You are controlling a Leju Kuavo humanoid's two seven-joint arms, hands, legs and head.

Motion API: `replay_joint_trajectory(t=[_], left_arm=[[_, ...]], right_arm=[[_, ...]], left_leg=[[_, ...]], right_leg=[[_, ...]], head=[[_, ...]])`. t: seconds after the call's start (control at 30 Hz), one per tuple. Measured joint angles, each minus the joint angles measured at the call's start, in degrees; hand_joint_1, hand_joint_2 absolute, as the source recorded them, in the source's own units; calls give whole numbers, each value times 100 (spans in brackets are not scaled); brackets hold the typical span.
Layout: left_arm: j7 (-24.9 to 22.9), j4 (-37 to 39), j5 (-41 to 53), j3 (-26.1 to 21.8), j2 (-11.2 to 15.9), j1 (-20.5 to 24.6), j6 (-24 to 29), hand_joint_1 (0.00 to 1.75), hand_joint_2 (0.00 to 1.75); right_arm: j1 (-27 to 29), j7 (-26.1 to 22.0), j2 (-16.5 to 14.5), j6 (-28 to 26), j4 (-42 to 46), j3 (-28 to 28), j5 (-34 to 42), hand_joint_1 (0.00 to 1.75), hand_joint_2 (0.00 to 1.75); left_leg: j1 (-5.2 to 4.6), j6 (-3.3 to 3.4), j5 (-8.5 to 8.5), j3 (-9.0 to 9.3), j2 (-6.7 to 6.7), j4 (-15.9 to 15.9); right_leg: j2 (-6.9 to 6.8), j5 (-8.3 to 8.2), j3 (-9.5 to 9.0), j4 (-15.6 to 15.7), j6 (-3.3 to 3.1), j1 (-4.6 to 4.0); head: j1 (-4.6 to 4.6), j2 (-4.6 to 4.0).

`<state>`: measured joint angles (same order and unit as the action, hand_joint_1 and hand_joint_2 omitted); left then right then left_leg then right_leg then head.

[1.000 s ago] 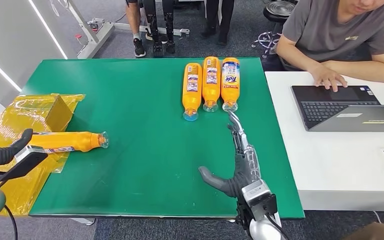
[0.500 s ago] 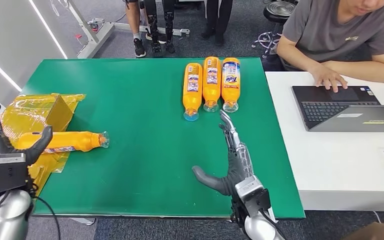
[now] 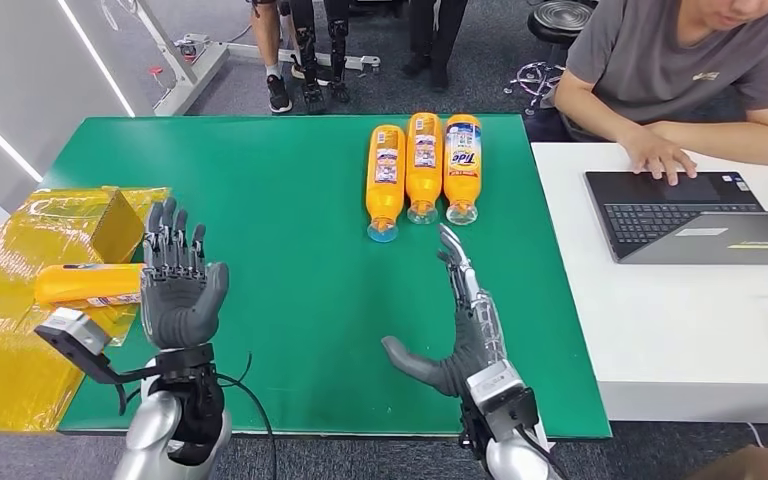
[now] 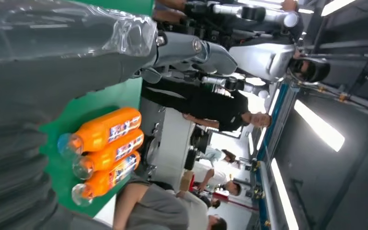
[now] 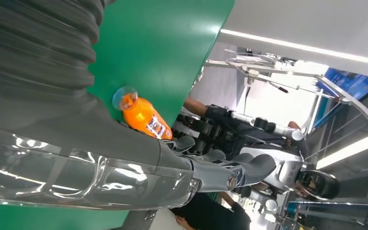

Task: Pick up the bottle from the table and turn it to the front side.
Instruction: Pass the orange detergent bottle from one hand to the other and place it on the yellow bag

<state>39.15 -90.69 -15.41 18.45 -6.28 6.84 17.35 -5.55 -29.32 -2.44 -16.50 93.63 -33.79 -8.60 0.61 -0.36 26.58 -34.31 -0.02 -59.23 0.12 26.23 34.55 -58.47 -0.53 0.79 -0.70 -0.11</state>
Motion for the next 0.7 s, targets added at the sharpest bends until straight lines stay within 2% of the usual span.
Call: replay_joint_trajectory(t=[0.27, 0.7], left_arm=[[32, -386, 312, -5, -248, -341, -27, 0, 175], [-49, -796, 577, -20, -438, -474, -254, 0, 175]], right_arm=[[103, -91, -38, 99, 121, -3, -48, 0, 175], [115, 89, -235, 177, 524, -1, -385, 0, 175]], left_leg=[[1, 2, 2, -1, 0, 2], [0, 3, 2, -1, -1, 1]], right_leg=[[-1, 5, 0, -1, 0, -2], [-3, 4, -1, 0, 1, -2]], head=[[-1, 0], [-1, 0]])
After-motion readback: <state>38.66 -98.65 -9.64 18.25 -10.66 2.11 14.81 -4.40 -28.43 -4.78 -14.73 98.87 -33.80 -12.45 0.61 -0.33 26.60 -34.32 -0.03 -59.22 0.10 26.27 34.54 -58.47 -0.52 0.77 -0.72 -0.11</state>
